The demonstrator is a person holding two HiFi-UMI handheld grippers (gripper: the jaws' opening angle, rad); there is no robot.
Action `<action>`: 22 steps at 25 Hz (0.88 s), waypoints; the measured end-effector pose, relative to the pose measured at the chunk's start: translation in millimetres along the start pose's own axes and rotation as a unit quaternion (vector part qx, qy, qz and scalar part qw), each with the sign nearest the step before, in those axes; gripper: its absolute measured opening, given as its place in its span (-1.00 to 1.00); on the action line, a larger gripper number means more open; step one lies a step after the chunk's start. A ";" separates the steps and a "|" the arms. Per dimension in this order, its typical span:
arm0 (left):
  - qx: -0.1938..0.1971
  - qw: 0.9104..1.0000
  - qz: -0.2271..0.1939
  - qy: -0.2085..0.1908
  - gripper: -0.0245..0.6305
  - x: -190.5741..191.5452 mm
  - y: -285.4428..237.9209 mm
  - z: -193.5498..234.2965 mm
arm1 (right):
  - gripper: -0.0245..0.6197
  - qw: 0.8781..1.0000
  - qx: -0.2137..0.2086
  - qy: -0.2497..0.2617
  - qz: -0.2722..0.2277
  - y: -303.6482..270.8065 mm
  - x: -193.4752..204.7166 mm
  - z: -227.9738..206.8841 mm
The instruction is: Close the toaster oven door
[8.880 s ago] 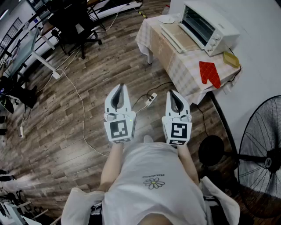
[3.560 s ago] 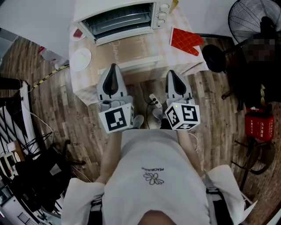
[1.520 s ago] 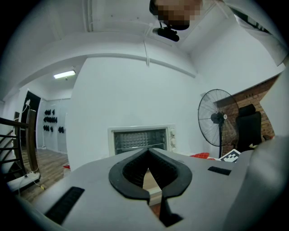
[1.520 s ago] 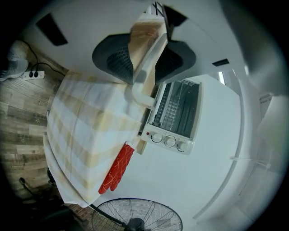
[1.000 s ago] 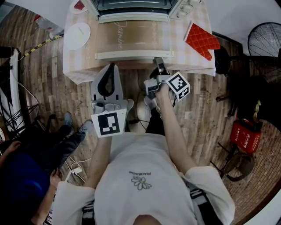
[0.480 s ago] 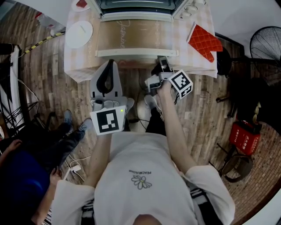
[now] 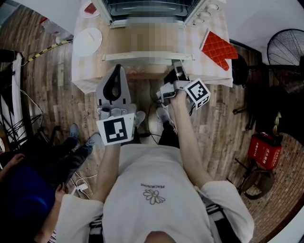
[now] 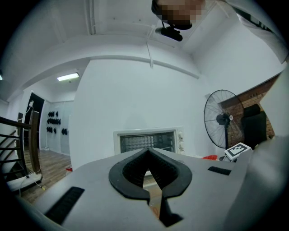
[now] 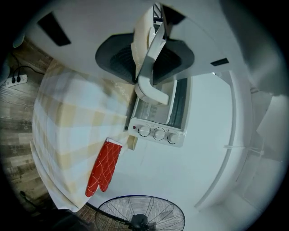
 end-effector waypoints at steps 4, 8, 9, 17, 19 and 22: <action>-0.002 1.000 -0.012 -0.005 -0.88 -6.8 1.4 3.8 | -0.63 1.000 -0.014 0.000 -0.008 -2.2 -4.6 11.5; -0.007 1.000 -0.022 -0.004 -0.88 -13.4 1.1 8.9 | -0.59 1.000 -0.022 0.010 -0.008 -6.2 -8.5 23.1; -0.009 1.000 -0.024 -0.004 -0.88 -14.8 1.4 10.2 | -0.58 1.000 -0.023 0.012 -0.007 -6.9 -9.5 25.3; -0.019 0.999 -0.041 -0.005 -0.88 -26.7 5.1 17.1 | -0.56 0.998 -0.053 0.013 -0.022 -20.6 -23.4 54.7; -0.021 0.999 -0.047 -0.006 -0.88 -30.3 5.1 18.3 | -0.56 0.998 -0.063 0.014 -0.024 -26.3 -27.7 64.5; -0.024 0.998 -0.051 -0.006 -0.88 -34.0 4.4 20.1 | -0.56 0.997 -0.074 0.019 -0.029 -35.0 -34.8 76.0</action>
Point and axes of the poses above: the fingertips, and each gripper's own axes: y backward along the fingers, z to its left, x out of its underside, the point moved 2 cm from there along y, backward along the fingers, and after that the axes turned 5 degrees about -x, right-handed, at the moved point
